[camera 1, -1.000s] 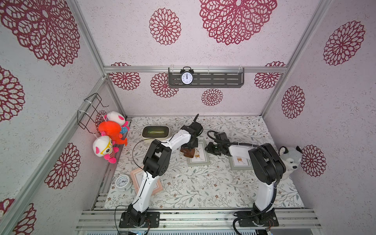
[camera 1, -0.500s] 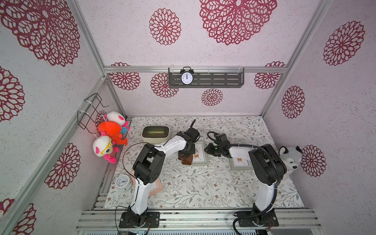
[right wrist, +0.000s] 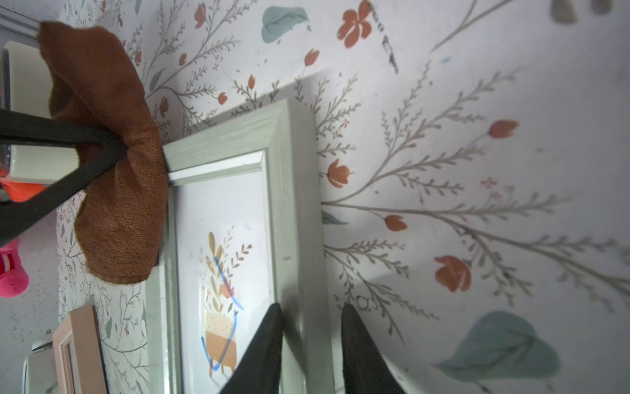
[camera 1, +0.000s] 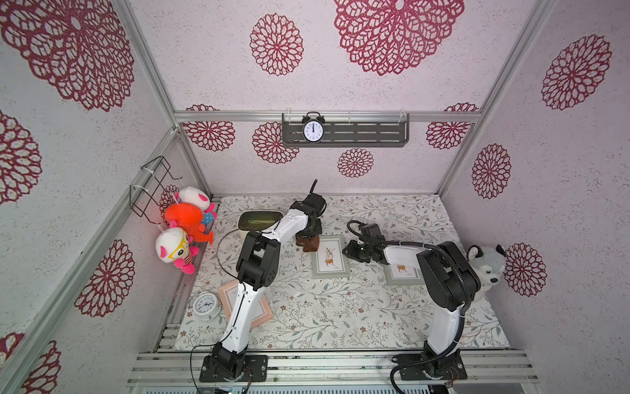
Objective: Wipe the picture frame with a cloth
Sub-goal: Wipe the dirt from the picture frame, then adjust the cleaning item.
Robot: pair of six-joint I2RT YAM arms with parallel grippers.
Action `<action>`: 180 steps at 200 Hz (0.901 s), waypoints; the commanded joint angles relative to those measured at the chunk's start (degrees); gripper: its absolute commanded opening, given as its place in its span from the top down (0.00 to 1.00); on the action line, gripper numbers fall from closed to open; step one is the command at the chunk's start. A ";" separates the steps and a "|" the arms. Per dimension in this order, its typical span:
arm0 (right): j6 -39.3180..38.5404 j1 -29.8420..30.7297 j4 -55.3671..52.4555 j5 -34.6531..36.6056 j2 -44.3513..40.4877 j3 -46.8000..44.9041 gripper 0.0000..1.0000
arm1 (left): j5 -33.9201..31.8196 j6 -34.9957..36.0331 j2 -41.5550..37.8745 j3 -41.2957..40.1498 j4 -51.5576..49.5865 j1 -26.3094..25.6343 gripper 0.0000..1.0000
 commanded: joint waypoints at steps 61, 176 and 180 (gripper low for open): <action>-0.04 -0.30 -6.73 1.96 0.68 -1.35 0.70 | 1.74 -5.20 -13.41 -22.89 2.60 -7.37 1.00; -1.60 -2.18 -6.82 -0.77 -6.69 1.34 0.60 | 1.35 1.75 -16.63 -12.67 1.39 -0.73 1.00; -1.71 -2.41 -6.71 -1.02 -7.55 1.42 0.59 | 1.93 1.57 -18.76 -14.75 2.34 -0.73 1.00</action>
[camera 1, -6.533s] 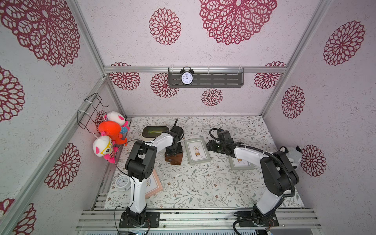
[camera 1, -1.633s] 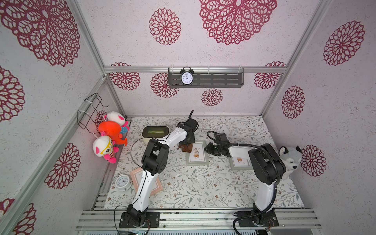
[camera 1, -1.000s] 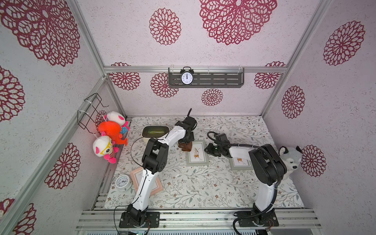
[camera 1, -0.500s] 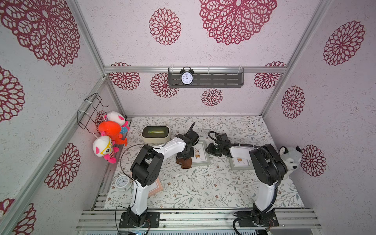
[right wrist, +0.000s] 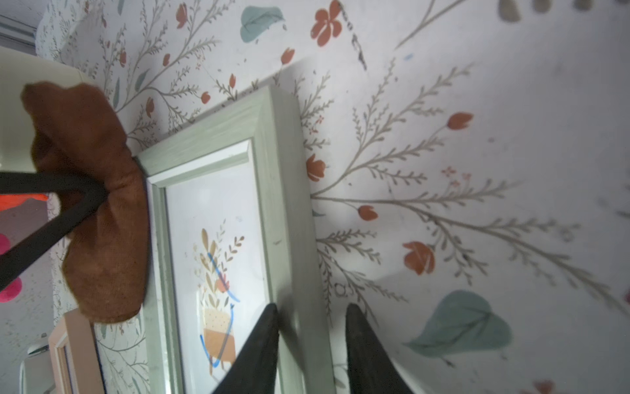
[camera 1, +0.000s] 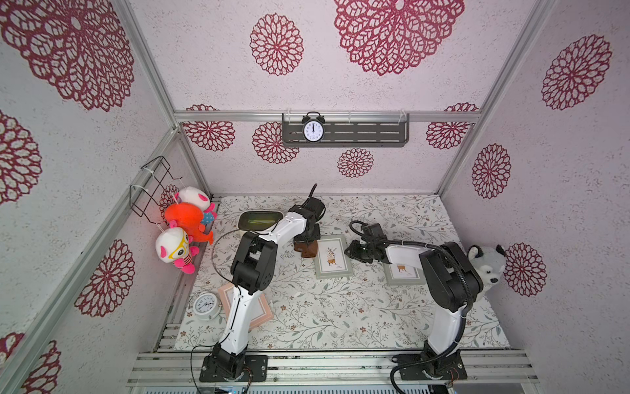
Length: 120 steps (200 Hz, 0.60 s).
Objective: Wipe the picture frame with a cloth
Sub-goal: Adjust the cleaning item.
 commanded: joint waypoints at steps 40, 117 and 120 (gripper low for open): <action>-1.07 -3.48 3.15 -5.78 -15.22 -1.27 0.36 | 11.92 -1.36 -29.79 -22.12 11.61 -0.20 1.00; 14.26 -2.01 27.90 -25.97 -22.55 -5.95 0.22 | 35.55 -13.81 -35.91 -29.66 38.33 -0.89 1.00; 14.62 -1.85 28.35 -26.20 -22.57 -5.97 0.22 | 35.58 -13.88 -35.68 -29.41 38.26 -0.94 1.00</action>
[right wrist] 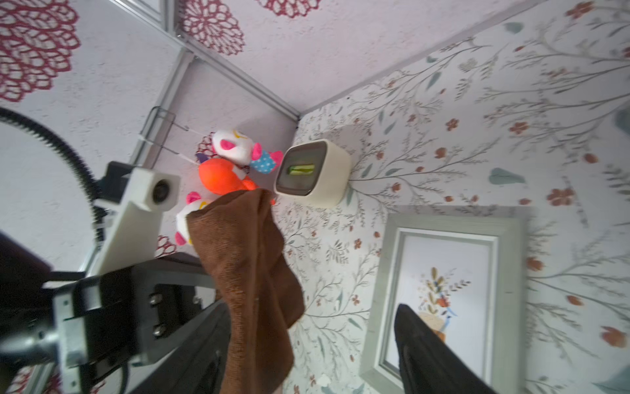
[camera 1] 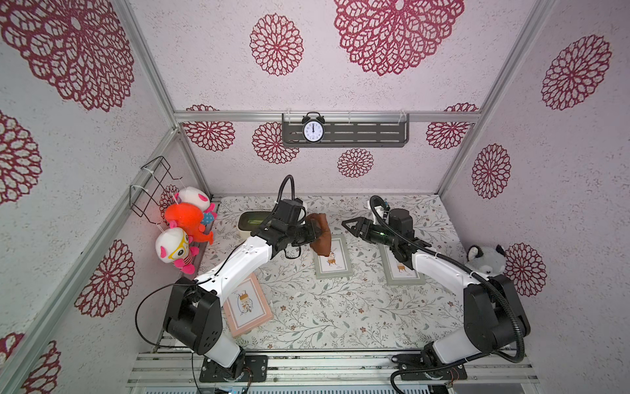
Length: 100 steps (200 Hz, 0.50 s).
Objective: Wipe the picture frame with a cloth
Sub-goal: Adjust the cleaning item.
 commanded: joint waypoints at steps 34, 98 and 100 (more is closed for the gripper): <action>9.96 1.47 9.37 -6.11 -0.28 0.34 0.20 | 8.58 -3.29 3.22 2.40 9.84 -1.10 1.00; 15.12 0.97 8.36 -6.03 3.46 2.43 0.28 | 13.62 -0.32 2.80 0.04 13.51 -1.32 1.00; 15.39 0.96 8.60 -6.17 3.57 2.42 0.29 | 13.81 -0.18 2.80 0.00 13.59 -1.29 1.00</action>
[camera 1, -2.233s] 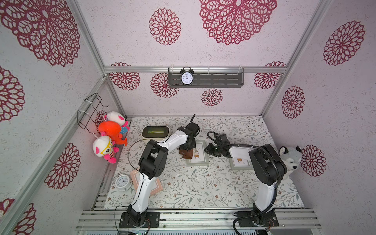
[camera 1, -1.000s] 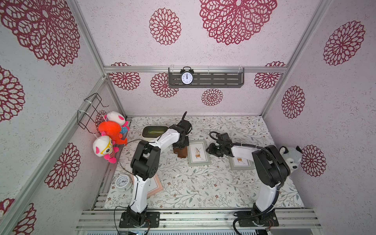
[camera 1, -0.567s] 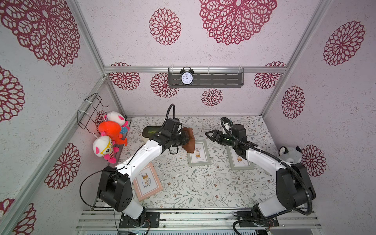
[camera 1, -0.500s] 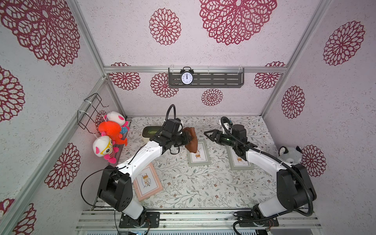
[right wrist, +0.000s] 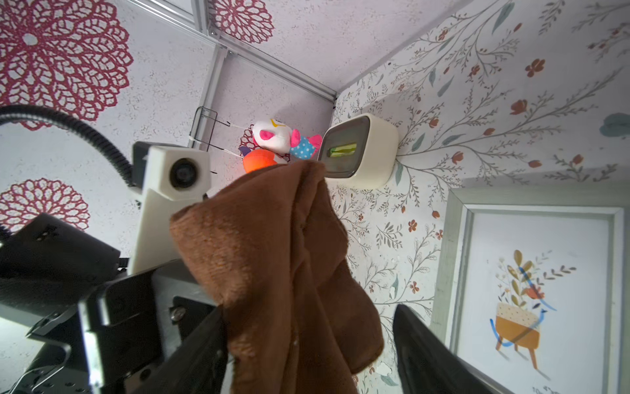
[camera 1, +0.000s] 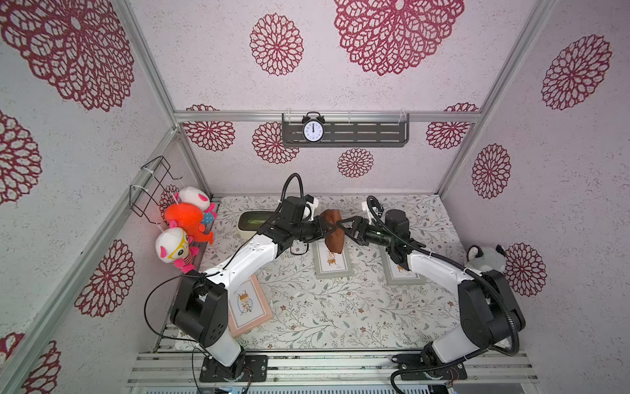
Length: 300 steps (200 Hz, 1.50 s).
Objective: Wipe the picture frame with a cloth
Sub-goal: Adjust the cleaning item, then wipe the dirt from the picture frame.
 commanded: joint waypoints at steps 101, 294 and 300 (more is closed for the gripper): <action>22.29 -0.05 23.46 -8.59 5.06 0.32 0.55 | 7.65 2.85 -0.64 -2.03 6.95 0.35 1.00; -36.90 6.46 -45.17 42.50 -1.08 7.94 1.00 | -20.28 -4.41 6.79 -12.12 -3.91 0.63 0.41; -37.11 7.73 -45.49 42.82 0.15 8.57 1.00 | -20.32 -4.50 7.72 -11.91 -3.74 0.37 0.43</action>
